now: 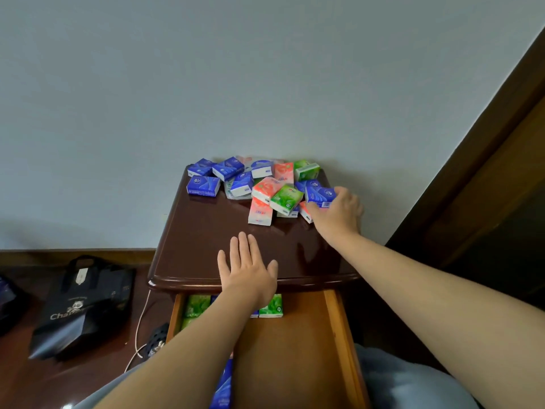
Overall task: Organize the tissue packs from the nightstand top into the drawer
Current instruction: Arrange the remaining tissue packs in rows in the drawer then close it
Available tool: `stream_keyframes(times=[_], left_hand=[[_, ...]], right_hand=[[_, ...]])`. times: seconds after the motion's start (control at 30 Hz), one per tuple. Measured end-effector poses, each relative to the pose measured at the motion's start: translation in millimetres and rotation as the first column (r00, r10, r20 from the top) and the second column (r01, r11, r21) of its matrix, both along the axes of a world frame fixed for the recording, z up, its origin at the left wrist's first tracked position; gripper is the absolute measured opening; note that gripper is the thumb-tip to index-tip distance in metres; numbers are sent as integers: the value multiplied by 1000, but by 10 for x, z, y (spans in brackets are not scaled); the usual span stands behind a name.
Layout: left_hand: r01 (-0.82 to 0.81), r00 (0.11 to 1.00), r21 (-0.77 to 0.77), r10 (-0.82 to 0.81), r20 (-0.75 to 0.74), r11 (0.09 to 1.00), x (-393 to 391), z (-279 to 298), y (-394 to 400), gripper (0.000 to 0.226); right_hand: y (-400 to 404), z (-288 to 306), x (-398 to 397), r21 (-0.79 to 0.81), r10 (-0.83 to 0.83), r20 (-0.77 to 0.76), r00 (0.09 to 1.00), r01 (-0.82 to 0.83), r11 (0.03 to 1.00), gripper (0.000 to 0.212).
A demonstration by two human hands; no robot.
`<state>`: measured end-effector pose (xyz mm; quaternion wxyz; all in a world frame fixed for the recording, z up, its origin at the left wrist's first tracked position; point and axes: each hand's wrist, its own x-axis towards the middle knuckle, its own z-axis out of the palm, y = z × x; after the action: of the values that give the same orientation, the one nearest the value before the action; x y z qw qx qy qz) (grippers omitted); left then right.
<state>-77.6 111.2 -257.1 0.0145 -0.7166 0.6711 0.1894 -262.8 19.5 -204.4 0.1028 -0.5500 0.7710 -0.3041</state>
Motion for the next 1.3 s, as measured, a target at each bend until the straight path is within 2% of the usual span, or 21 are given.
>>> stream_keyframes(times=[0.1, 0.23, 0.3, 0.37, 0.47, 0.53, 0.67, 0.8, 0.9, 0.97, 1.03, 1.17, 1.3], left_hand=[[-12, 1000, 6, 12, -3, 1000, -17, -12, -35, 77], [0, 1000, -10, 0, -7, 1000, 1, -31, -17, 78], [1, 1000, -7, -2, -11, 1000, 2, -34, -26, 78], [2, 1000, -4, -2, -9, 1000, 5, -39, -32, 78], [2, 1000, -8, -3, -13, 1000, 7, -39, -31, 78], [-2, 1000, -16, 2, -16, 1000, 2, -38, -34, 78], [-33, 999, -83, 30, -40, 996, -3, -35, 29, 78], [-149, 974, -369, 71, -217, 917, -11, 17, 124, 74], [-2, 999, -591, -29, -42, 806, -18, 148, -33, 71], [148, 989, -657, -107, 102, 739, -62, 271, -275, 70], [267, 961, -652, -146, 235, 709, -138, 376, -530, 71], [442, 867, -523, -198, 457, 729, -288, 431, -892, 71], [497, 824, -475, -224, 520, 726, -383, 385, -1004, 55]], right_hand=[[-276, -63, 105, 46, -81, -44, 996, 83, 995, 82], [-463, -174, 177, 90, -176, -36, 984, 178, 980, 75], [-442, -191, 170, 67, -212, -4, 977, 211, 975, 76], [-324, -198, 149, -33, -207, 46, 977, 209, 977, 77], [5, -276, 131, -281, -46, 142, 989, 84, 956, 76], [252, -398, 91, -380, 112, 138, 984, -52, 924, 76], [561, -641, -66, -308, 303, 73, 950, -268, 913, 83], [535, -684, -121, -211, 303, 128, 944, -273, 939, 91], [499, -692, -119, -212, 302, 109, 947, -275, 938, 89], [497, -708, -123, -243, 305, 147, 941, -265, 933, 89], [492, -722, -136, -284, 319, 185, 930, -260, 923, 88], [473, -705, -168, -286, 320, 253, 913, -245, 926, 85], [476, -715, -168, -286, 324, 281, 903, -243, 927, 86]])
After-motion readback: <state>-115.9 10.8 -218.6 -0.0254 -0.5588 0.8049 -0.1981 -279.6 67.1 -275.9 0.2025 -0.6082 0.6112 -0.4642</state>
